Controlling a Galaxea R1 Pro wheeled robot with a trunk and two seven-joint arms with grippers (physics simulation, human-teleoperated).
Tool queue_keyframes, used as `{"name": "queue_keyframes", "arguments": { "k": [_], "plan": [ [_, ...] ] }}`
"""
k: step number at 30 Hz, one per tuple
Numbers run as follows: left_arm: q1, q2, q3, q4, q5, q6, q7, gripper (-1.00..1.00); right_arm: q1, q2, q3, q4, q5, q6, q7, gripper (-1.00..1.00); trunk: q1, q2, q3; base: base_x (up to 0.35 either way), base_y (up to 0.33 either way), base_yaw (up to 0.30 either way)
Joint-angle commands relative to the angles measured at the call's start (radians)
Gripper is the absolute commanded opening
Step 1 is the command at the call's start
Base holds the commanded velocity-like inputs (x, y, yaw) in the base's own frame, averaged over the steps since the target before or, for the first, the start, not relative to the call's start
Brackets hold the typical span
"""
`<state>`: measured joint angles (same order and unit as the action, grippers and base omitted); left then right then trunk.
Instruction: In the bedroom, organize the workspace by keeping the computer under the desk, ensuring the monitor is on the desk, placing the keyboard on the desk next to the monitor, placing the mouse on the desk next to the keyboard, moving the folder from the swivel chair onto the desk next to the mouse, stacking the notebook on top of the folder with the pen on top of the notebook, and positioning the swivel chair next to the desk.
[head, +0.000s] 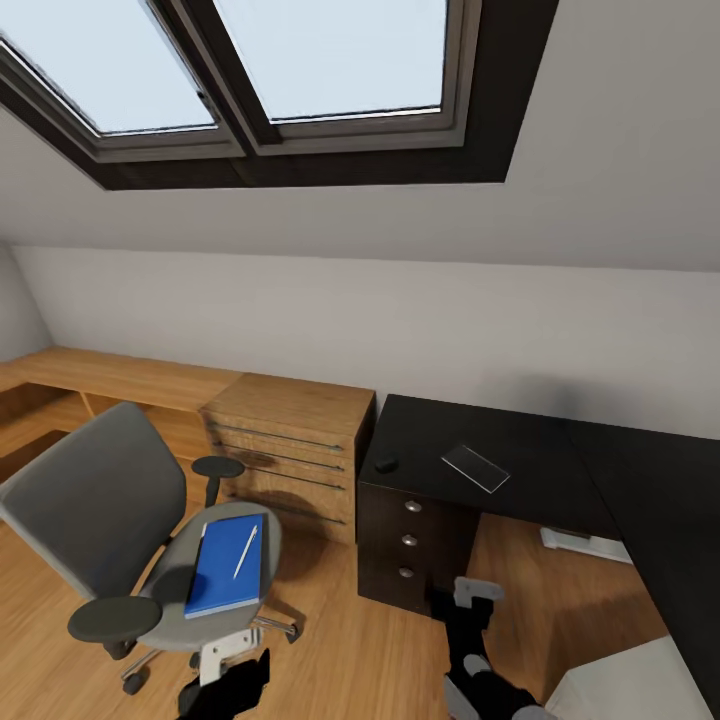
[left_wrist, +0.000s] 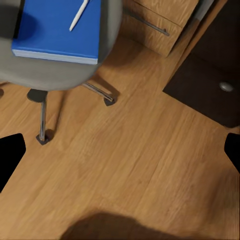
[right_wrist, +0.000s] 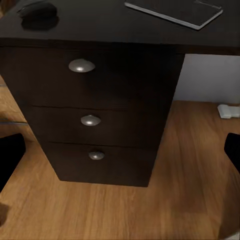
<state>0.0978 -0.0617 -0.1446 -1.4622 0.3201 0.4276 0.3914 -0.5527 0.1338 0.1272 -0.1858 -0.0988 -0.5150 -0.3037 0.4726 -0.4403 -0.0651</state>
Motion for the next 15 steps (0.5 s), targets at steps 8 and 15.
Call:
{"name": "queue_keyframes", "arguments": {
  "k": [8, 15],
  "plan": [
    [-0.159, -0.034, 0.006, 0.037, 0.015, 0.127, 0.06, 1.0, -0.002, -0.003, 0.002, -0.353, -0.012, 0.411, 0.0, 1.0, 0.001, -0.002, -0.002, 0.0, 0.0, 0.0],
    [-0.304, -0.037, 0.02, 0.17, 0.059, 0.147, 0.07, 1.0, -0.044, -0.003, -0.002, -0.495, -0.018, 0.696, 0.003, 1.0, 0.001, -0.002, -0.002, 0.0, 0.0, 0.0]
  ]
}}
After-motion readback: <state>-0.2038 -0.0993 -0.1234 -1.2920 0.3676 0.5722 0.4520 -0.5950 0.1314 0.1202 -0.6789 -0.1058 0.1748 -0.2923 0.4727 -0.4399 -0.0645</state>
